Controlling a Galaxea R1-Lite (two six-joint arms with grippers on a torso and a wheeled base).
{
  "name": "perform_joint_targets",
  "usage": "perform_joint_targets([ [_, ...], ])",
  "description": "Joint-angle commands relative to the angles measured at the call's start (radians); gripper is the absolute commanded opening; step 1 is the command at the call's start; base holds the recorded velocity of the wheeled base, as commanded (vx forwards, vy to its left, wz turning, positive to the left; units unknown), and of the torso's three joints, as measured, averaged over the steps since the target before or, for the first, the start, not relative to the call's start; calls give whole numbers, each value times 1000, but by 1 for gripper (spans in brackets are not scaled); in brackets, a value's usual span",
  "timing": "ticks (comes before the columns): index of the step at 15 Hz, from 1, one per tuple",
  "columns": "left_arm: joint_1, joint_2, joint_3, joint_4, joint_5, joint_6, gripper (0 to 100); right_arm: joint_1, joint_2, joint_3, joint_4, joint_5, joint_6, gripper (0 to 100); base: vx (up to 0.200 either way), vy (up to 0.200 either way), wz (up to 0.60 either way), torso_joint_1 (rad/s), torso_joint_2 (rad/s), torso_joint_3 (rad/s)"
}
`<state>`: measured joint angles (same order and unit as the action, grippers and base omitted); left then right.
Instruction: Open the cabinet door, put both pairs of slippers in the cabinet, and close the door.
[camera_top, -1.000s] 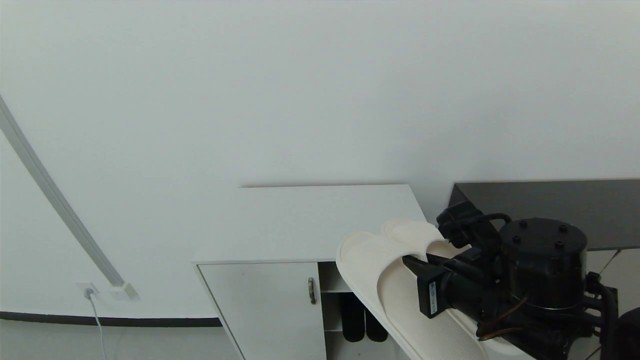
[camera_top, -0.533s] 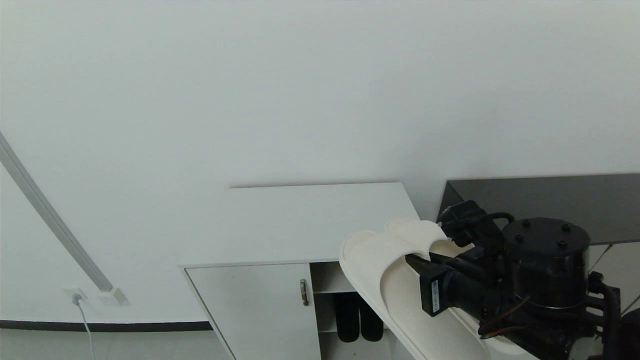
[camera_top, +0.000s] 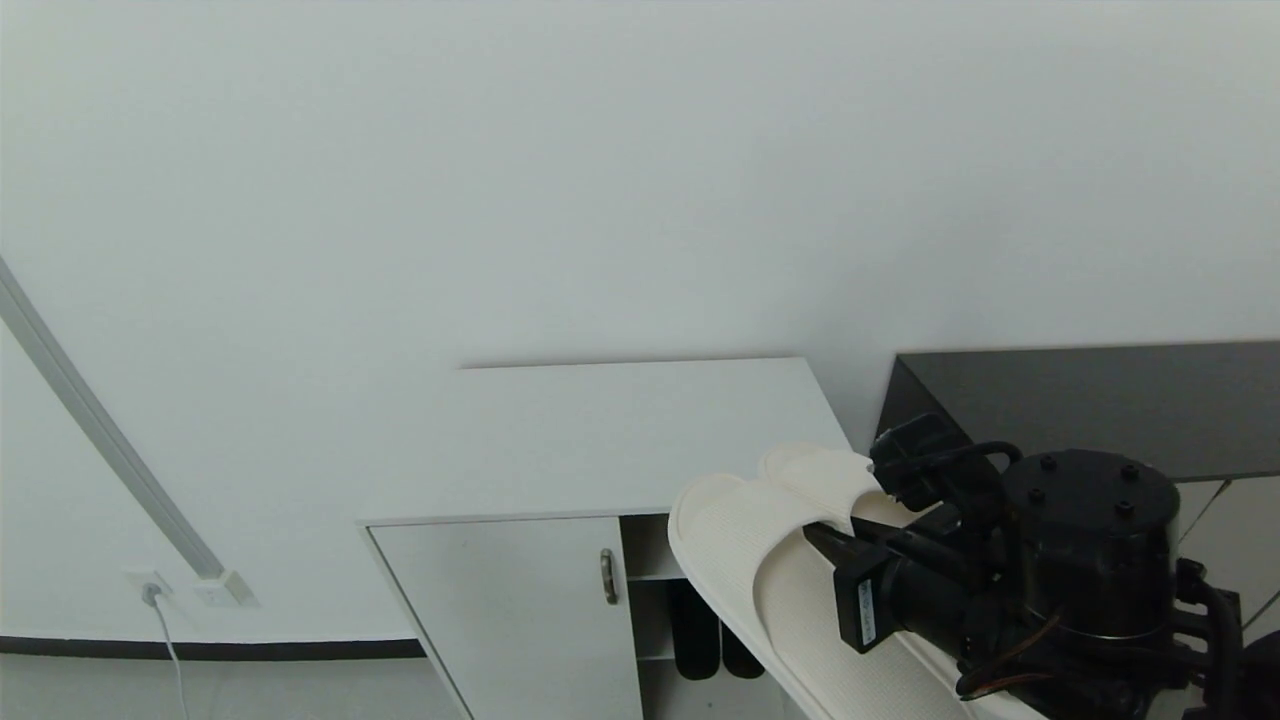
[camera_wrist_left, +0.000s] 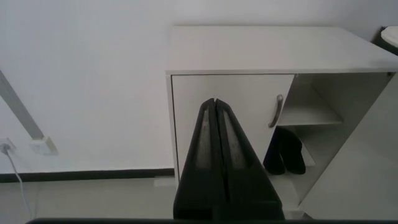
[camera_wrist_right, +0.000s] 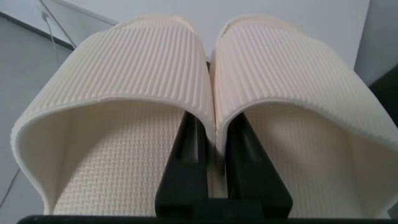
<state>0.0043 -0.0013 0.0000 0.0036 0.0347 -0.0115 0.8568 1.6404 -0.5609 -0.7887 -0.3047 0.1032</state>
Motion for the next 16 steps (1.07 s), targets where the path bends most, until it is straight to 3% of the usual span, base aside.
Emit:
perform_joint_targets([
  [1,0,1,0,-1,1,-1,0,4,-2,7,-1,-2,1,0,0,0,0,-144,339,183],
  [16,0,1,0,-1,1,-2,0,14,-13,35,-1,2,0,0,0,0,0,-180,417,233],
])
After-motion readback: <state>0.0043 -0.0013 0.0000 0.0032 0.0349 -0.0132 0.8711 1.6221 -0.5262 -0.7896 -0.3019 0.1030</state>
